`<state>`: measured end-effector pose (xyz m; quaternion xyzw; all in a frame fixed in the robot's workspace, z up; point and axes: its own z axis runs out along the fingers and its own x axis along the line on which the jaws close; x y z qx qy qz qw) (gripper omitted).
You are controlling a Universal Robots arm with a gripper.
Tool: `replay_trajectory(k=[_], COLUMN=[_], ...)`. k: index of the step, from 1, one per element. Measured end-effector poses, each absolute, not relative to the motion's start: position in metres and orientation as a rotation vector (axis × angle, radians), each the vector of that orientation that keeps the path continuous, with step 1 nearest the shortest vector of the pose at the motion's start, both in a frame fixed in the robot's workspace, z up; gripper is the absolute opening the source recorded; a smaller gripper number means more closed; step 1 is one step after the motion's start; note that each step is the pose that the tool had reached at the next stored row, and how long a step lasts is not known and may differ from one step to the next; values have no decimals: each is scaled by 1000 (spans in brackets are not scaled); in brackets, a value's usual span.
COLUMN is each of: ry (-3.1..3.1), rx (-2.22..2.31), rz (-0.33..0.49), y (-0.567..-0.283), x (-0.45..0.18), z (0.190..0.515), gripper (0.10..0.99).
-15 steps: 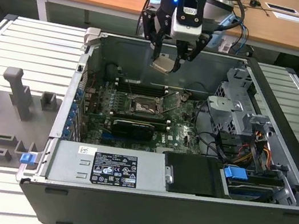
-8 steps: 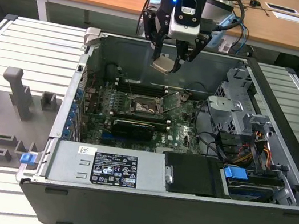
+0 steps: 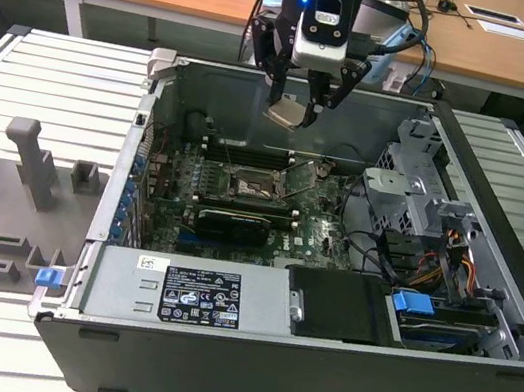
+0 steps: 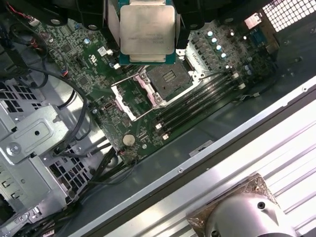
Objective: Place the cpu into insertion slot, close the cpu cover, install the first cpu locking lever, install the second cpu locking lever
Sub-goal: 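Place the cpu into insertion slot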
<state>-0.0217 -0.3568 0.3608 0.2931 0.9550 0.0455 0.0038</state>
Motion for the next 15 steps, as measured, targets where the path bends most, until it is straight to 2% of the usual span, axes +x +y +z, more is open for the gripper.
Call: replay_trajectory(k=[15], ry=[2943], rx=[1055], rz=[142], y=[-357], x=[-22], z=[361], gripper=[537])
